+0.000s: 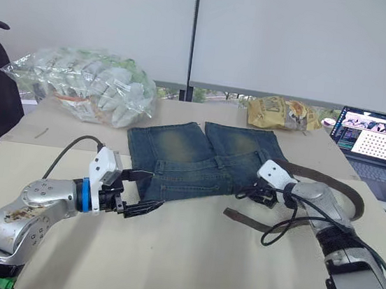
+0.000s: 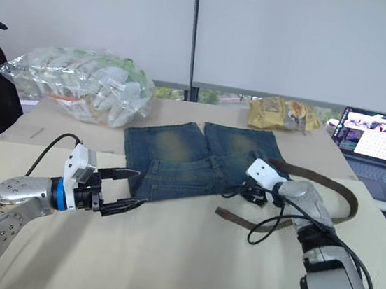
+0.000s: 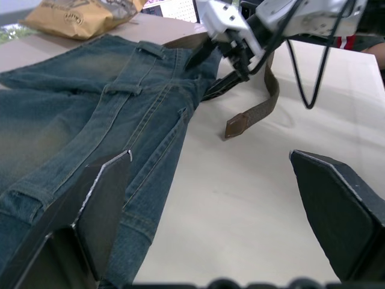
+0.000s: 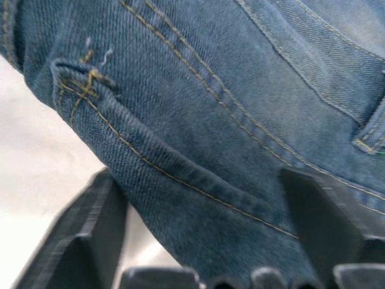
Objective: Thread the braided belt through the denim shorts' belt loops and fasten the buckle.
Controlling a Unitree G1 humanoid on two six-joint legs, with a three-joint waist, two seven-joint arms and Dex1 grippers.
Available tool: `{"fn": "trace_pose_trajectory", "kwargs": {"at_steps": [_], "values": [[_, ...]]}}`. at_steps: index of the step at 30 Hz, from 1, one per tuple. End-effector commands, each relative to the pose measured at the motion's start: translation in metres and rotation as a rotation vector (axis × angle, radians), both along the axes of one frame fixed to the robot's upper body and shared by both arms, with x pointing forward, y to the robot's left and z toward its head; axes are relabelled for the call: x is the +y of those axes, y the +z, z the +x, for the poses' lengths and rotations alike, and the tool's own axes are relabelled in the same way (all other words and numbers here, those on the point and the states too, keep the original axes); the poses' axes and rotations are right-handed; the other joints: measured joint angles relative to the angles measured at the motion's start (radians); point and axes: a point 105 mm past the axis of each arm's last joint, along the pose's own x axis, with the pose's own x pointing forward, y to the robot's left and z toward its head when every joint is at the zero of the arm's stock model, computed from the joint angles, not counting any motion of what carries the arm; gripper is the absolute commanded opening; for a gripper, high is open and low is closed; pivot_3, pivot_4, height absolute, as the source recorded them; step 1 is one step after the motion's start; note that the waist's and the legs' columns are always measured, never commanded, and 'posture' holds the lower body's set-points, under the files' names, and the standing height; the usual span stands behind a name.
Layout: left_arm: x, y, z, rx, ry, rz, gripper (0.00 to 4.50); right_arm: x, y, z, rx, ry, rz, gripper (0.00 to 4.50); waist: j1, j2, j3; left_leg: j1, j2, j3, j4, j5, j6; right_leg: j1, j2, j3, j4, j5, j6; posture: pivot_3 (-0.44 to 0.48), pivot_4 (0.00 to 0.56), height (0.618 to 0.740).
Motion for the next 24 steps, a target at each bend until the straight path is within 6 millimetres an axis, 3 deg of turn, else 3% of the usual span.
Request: {"fn": "trace_pose_trajectory", "kwargs": {"at_steps": [1, 5, 9, 15, 19, 24], "values": [[0.000, 0.011, -0.007, -0.047, 0.005, -0.002, 4.50, -0.013, 0.000, 0.002, 0.003, -0.045, 0.005, 2.67, -0.001, 0.000, 0.000, 0.002, 0.000, 0.000, 0.000, 0.000, 0.000, 0.001, 0.000, 0.000, 0.000, 0.000, 0.000, 0.000, 0.150, 0.740], [0.001, 0.007, -0.010, -0.041, 0.011, 0.007, 4.50, -0.008, -0.002, -0.009, 0.066, 0.010, 0.050, 1.23, 0.003, 0.000, 0.000, 0.003, 0.000, 0.000, 0.001, 0.004, 0.003, 0.004, 0.001, 0.000, 0.000, 0.000, 0.000, 0.000, 0.150, 0.740], [0.000, 0.007, -0.009, -0.039, -0.001, 0.012, 4.50, 0.009, 0.000, -0.031, 0.097, 0.104, 0.063, 0.03, 0.003, 0.000, 0.000, 0.003, 0.000, -0.001, 0.001, 0.005, 0.004, 0.004, 0.001, -0.001, 0.001, 0.001, 0.001, 0.000, 0.150, 0.740], [-0.005, 0.007, -0.009, -0.034, -0.042, 0.026, 4.50, 0.039, -0.004, -0.080, 0.166, 0.212, 0.063, 0.03, 0.002, 0.000, 0.000, 0.001, 0.001, -0.003, 0.000, 0.005, 0.004, 0.000, 0.002, -0.002, 0.002, 0.000, 0.000, 0.000, 0.150, 0.740], [-0.011, 0.004, -0.014, -0.012, -0.090, 0.038, 4.50, 0.058, -0.010, -0.125, 0.271, 0.298, 0.084, 0.03, 0.005, 0.000, 0.000, 0.000, 0.001, -0.003, 0.000, 0.005, 0.004, 0.000, 0.003, -0.003, 0.002, 0.000, 0.001, 0.000, 0.150, 0.740], [-0.018, 0.001, -0.021, 0.017, -0.146, 0.047, 4.50, 0.059, -0.004, -0.125, 0.204, 0.254, 0.076, 0.03, 0.003, 0.000, 0.000, 0.000, 0.001, -0.002, 0.002, 0.005, 0.003, 0.000, 0.002, -0.003, 0.002, -0.003, 0.006, 0.000, 0.150, 0.740]]}}
